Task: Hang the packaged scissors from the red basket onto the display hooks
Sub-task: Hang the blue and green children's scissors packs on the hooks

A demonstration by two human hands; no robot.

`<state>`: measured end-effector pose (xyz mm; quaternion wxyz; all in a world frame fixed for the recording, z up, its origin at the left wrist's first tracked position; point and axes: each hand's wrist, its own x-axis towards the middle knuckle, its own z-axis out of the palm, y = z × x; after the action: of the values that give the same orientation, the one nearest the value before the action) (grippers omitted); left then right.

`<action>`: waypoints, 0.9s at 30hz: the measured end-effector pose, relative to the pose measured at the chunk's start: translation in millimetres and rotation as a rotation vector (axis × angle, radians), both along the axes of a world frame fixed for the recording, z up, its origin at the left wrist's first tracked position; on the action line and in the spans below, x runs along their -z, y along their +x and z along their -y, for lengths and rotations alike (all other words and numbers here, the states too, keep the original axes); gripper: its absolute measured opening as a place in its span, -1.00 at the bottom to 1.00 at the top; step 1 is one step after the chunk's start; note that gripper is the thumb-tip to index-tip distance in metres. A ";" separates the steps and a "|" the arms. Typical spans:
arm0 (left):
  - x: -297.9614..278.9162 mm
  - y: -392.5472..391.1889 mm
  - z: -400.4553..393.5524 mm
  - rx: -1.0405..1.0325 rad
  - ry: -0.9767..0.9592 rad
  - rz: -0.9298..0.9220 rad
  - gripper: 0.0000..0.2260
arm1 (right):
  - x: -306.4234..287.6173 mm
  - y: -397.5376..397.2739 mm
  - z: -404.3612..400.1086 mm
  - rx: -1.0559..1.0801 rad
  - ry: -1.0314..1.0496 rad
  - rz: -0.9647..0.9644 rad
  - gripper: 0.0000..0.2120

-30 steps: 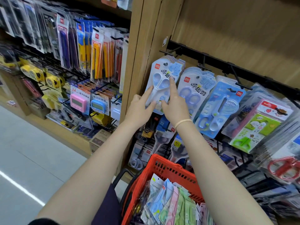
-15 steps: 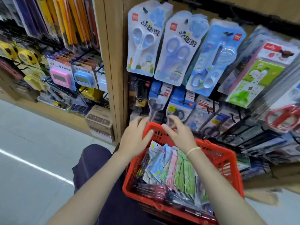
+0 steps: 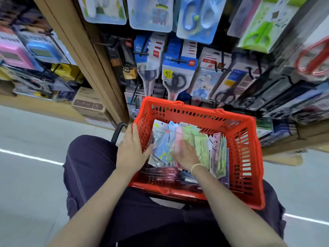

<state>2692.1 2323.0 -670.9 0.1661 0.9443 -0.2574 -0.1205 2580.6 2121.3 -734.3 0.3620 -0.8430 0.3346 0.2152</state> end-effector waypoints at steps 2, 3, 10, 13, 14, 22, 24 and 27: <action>0.4 -0.7 5.0 -0.002 0.075 -0.014 -0.09 | -3.0 -4.4 4.5 -0.015 0.039 0.086 -0.39; 0.5 -1.1 7.6 0.004 0.112 -0.001 -0.08 | -4.7 -6.9 8.2 0.020 0.060 0.116 -0.37; 5.0 -6.3 19.5 0.009 0.231 0.103 0.00 | 7.6 -13.1 20.3 0.249 0.091 0.070 -0.28; 6.2 -5.5 19.1 -0.003 0.196 0.095 0.04 | 7.9 -7.1 13.2 0.264 0.175 0.098 -0.35; 6.6 -5.5 18.7 -0.007 0.182 0.090 0.04 | 7.6 -3.6 10.4 0.253 0.188 0.118 -0.38; 5.5 -5.4 15.2 -0.034 0.065 0.041 0.03 | 18.4 16.3 13.2 0.563 0.312 0.122 -0.09; 4.9 -6.0 14.4 -0.039 0.035 0.033 0.03 | 19.9 20.8 13.8 0.703 0.418 0.103 -0.06; 4.8 -5.9 12.4 -0.050 -0.002 0.021 0.03 | 15.7 25.2 14.4 0.735 0.579 0.007 -0.19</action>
<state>2686.2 2310.6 -675.7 0.1671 0.9514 -0.2357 -0.1064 2605.8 2106.9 -750.0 0.6358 -0.5334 0.5360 0.1545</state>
